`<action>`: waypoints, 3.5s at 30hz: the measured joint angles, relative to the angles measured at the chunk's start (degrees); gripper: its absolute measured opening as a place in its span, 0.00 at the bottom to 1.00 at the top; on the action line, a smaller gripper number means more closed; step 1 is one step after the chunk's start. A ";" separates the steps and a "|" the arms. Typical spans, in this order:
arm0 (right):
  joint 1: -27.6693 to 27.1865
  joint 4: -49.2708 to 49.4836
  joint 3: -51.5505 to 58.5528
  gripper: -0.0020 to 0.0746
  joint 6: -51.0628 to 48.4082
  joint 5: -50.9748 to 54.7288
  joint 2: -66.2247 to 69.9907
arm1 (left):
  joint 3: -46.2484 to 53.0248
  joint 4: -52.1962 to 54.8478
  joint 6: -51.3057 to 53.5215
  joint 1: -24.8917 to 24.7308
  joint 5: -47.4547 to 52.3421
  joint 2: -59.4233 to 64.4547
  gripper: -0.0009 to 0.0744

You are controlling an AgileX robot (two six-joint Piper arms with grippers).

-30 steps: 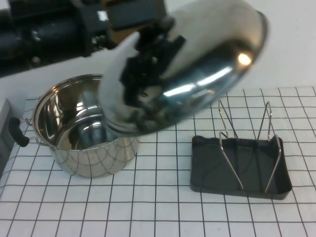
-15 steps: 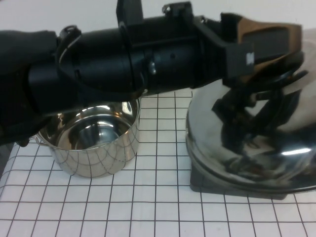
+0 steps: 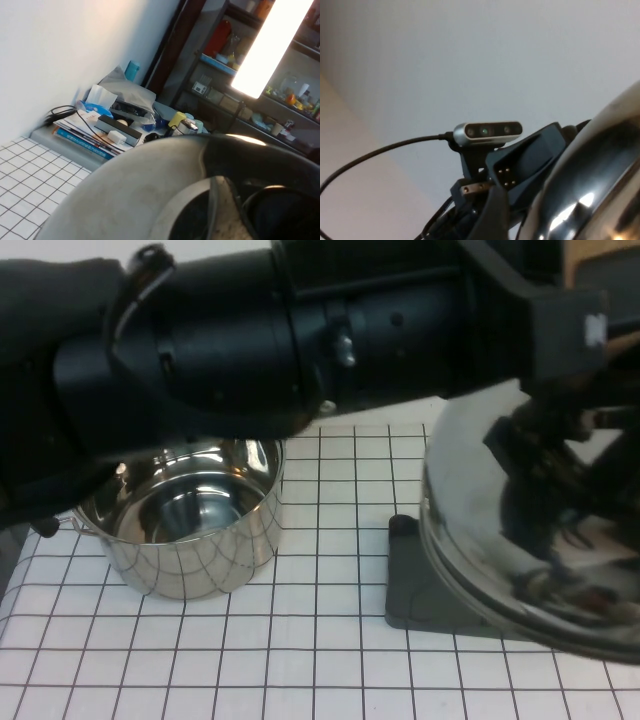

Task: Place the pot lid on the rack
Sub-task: Hand over the pot lid, then place the pot lid on the pot rack

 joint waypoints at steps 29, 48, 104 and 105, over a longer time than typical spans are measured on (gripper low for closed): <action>0.10 0.35 0.00 0.18 -24.02 -1.40 5.86 | -0.10 32.25 -2.04 -9.59 -4.15 2.34 0.77; 1.25 -0.43 -2.72 0.18 -43.83 2.49 38.05 | 6.63 97.10 -57.14 -5.17 25.64 -14.80 0.02; 33.07 2.53 -14.75 0.25 -49.39 -34.00 69.92 | 45.79 104.74 -76.01 -5.17 -5.23 -38.72 0.01; 33.07 2.53 -14.75 0.29 -50.24 -34.00 69.92 | 45.79 104.74 -76.01 -5.17 -5.23 -38.72 0.01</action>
